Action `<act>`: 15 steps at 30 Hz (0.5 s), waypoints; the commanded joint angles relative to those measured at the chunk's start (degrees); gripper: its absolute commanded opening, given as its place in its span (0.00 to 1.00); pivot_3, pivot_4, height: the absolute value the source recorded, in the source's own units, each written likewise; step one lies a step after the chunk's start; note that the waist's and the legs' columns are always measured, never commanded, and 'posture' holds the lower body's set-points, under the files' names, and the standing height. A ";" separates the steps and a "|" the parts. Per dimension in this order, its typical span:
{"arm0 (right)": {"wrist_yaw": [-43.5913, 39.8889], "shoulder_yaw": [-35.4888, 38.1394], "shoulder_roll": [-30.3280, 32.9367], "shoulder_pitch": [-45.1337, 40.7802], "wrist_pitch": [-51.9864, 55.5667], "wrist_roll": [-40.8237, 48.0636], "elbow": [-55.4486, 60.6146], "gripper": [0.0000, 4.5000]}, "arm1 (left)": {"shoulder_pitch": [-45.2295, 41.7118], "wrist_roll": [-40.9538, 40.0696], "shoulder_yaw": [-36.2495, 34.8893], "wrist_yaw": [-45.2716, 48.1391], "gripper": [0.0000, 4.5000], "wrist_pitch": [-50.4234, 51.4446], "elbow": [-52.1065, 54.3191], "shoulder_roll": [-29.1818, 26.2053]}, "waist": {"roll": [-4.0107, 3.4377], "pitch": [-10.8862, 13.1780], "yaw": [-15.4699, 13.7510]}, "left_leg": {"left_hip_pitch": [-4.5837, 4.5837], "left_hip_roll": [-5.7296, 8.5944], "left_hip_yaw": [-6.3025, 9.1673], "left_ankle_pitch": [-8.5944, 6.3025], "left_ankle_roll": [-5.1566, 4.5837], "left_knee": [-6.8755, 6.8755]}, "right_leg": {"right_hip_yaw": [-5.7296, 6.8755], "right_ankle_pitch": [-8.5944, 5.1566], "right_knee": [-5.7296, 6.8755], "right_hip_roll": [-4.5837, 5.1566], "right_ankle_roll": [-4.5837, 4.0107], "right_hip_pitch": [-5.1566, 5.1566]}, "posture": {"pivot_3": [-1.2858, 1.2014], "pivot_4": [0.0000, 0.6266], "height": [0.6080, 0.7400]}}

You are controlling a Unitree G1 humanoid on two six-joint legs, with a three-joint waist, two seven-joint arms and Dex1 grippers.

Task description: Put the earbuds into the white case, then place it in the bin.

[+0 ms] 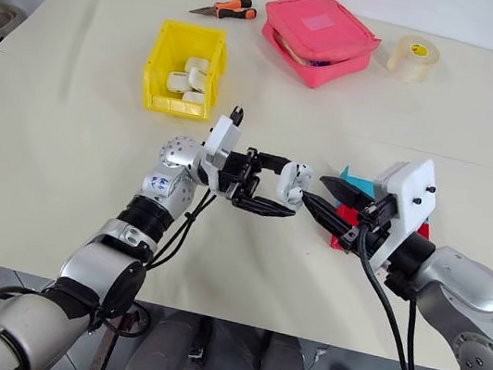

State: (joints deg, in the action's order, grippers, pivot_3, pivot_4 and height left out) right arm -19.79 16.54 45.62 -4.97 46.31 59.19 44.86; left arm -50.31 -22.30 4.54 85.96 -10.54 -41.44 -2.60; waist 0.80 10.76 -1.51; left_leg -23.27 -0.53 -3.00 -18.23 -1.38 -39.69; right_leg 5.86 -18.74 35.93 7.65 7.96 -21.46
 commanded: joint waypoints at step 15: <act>4.65 0.44 1.37 -0.13 1.07 3.33 2.90 0.44 | -1.88 -0.56 -0.61 1.67 0.62 -1.25 -0.98 1.13 | 0.00 0.00 0.01 | 0.00 0.00 0.00 0.00 0.00 0.00 | 0.00 0.00 0.00 0.00 0.00 0.00 | 0.52 0.24 1.00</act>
State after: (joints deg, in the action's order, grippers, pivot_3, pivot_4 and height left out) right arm -15.58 16.36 46.31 -4.64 47.59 62.11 46.02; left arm -50.41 -22.30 4.42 85.96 -10.88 -43.13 -2.33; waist 0.80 10.76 -1.50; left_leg -23.27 -0.53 -3.00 -18.24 -1.38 -39.69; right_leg 5.86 -18.74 35.93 7.65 7.96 -21.46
